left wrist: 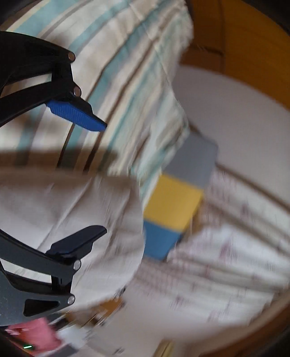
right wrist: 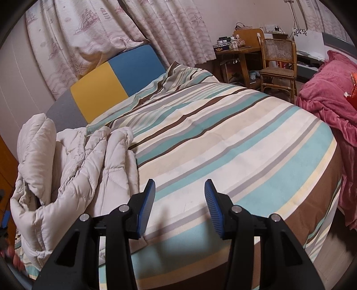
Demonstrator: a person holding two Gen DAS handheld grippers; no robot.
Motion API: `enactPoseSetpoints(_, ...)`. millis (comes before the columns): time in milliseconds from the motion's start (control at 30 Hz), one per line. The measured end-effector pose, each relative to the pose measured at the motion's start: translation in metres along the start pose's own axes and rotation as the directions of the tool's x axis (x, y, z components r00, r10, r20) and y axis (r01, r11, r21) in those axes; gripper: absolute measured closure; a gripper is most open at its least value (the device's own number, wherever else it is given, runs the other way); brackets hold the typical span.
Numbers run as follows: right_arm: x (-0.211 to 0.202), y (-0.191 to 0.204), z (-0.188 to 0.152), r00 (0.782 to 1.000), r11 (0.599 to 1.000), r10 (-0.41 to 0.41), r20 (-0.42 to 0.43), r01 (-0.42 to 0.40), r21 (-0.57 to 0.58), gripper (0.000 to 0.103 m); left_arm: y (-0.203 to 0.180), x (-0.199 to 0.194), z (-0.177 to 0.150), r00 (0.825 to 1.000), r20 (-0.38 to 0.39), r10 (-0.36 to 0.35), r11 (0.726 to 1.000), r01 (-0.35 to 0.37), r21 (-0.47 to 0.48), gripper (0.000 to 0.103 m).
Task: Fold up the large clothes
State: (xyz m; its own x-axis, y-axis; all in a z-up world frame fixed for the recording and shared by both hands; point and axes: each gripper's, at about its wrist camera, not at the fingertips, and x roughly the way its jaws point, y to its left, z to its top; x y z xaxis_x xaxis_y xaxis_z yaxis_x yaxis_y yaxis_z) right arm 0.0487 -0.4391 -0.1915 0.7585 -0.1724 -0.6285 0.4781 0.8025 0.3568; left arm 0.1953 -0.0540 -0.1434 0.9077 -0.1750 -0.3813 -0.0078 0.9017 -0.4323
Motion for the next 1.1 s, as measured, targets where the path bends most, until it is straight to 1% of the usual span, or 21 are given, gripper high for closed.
enactPoseSetpoints(33, 0.001, 0.0, 0.002, 1.0, 1.0, -0.004, -0.001, 0.004, 0.0, 0.057, 0.004, 0.017, 0.003, 0.998, -0.046, 0.037, 0.999, -0.038, -0.018, 0.031)
enactPoseSetpoints(67, 0.002, 0.001, 0.004, 1.0, 1.0, -0.005, -0.001, 0.005, -0.001, 0.057, 0.005, 0.028, 0.004, 0.996, -0.075, 0.039, 0.999, -0.042, -0.029, 0.034)
enactPoseSetpoints(100, 0.002, 0.003, 0.007, 1.0, 1.0, -0.006, 0.002, 0.006, -0.003, 0.057, 0.002, 0.037, 0.003, 0.995, -0.093, 0.035, 0.999, -0.038, -0.035, 0.035)
enactPoseSetpoints(167, 0.001, 0.007, 0.014, 1.0, 1.0, -0.003, 0.013, 0.003, -0.008, 0.057, -0.018, 0.05, 0.002, 0.993, -0.12, -0.017, 1.0, 0.016, -0.01, 0.035)
enactPoseSetpoints(233, -0.001, 0.013, 0.025, 0.999, 1.0, 0.012, 0.03, -0.011, -0.012, 0.057, -0.045, 0.058, -0.001, 0.989, -0.138, -0.049, 0.996, 0.059, 0.067, 0.037)
enactPoseSetpoints(300, -0.003, 0.021, 0.034, 0.999, 0.999, 0.025, 0.044, -0.024, -0.022, 0.057, -0.071, 0.065, -0.006, 0.984, -0.167, -0.066, 0.983, 0.093, 0.16, 0.046)
enactPoseSetpoints(333, -0.004, 0.026, 0.04, 0.998, 0.999, 0.035, 0.052, -0.034, -0.028, 0.057, -0.084, 0.071, -0.009, 0.982, -0.178, -0.063, 0.974, 0.1, 0.205, 0.046)
enactPoseSetpoints(400, -0.008, 0.04, 0.054, 0.995, 0.997, 0.065, 0.074, -0.061, -0.05, 0.057, -0.102, 0.083, -0.017, 0.971, -0.223, -0.08, 0.961, 0.135, 0.242, 0.046)
enactPoseSetpoints(433, -0.01, 0.049, 0.062, 0.993, 0.995, 0.083, 0.085, -0.077, -0.067, 0.057, -0.11, 0.089, -0.021, 0.966, -0.244, -0.088, 0.958, 0.149, 0.245, 0.046)
enactPoseSetpoints(567, -0.012, 0.079, 0.081, 0.985, 0.985, 0.128, 0.113, -0.114, -0.128, 0.057, -0.131, 0.105, -0.027, 0.953, -0.287, -0.1, 0.953, 0.174, 0.248, 0.046)
enactPoseSetpoints(700, -0.003, 0.112, 0.098, 0.979, 0.971, 0.164, 0.123, -0.138, -0.197, 0.057, -0.148, 0.119, -0.03, 0.943, -0.321, -0.082, 0.947, 0.174, 0.27, 0.046)
enactPoseSetpoints(833, 0.022, 0.143, 0.107, 0.986, 0.956, 0.149, 0.074, -0.124, -0.266, 0.057, -0.161, 0.129, -0.03, 0.938, -0.344, -0.044, 0.943, 0.153, 0.297, 0.046)
enactPoseSetpoints(867, 0.033, 0.152, 0.109, 0.989, 0.95, 0.142, 0.04, -0.125, -0.285, 0.057, -0.165, 0.132, -0.029, 0.937, -0.348, -0.033, 0.94, 0.147, 0.307, 0.046)
enactPoseSetpoints(967, 0.054, 0.16, 0.107, 0.991, 0.942, 0.133, -0.023, -0.133, -0.308, 0.058, -0.17, 0.139, -0.027, 0.935, -0.354, -0.013, 0.936, 0.136, 0.325, 0.046)
enactPoseSetpoints(1100, 0.083, 0.16, 0.101, 0.994, 0.938, 0.086, -0.063, -0.102, -0.332, 0.058, -0.17, 0.149, -0.028, 0.928, -0.372, 0.008, 0.941, 0.119, 0.316, 0.046)
